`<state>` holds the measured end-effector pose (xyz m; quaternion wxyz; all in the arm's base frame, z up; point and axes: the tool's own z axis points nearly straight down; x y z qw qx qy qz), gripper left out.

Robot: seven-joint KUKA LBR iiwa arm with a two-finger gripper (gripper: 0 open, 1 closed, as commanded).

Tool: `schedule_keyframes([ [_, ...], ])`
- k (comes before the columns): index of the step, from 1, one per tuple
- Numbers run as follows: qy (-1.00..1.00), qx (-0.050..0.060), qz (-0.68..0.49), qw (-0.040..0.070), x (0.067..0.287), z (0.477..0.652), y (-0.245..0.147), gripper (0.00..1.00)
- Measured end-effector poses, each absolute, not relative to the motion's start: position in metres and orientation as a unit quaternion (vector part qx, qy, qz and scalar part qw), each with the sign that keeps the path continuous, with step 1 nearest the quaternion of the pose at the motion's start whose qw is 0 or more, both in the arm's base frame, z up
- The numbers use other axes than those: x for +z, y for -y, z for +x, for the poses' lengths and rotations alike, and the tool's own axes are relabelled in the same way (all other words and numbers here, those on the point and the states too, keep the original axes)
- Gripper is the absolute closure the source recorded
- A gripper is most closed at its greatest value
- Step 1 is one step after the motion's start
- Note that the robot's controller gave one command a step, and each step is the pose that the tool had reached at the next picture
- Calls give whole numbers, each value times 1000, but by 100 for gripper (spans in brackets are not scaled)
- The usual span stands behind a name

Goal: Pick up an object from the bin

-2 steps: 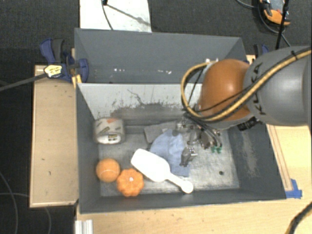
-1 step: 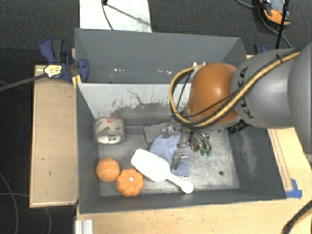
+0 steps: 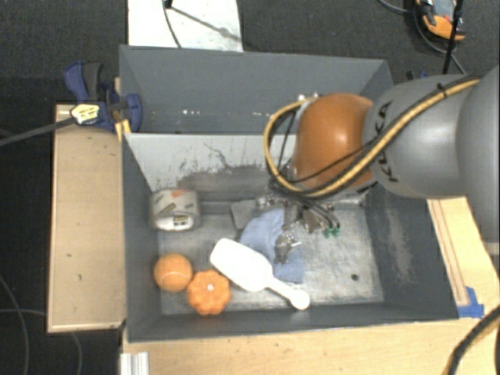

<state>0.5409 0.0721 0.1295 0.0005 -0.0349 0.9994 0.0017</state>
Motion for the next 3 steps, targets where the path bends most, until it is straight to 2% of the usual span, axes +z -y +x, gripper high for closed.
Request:
schedule_keyframes([
  [1,-998,6,-63,11,82,558,-64,0],
  [2,-998,6,-55,29,85,566,-57,100],
  [3,-998,6,-55,29,85,566,-57,100],
])
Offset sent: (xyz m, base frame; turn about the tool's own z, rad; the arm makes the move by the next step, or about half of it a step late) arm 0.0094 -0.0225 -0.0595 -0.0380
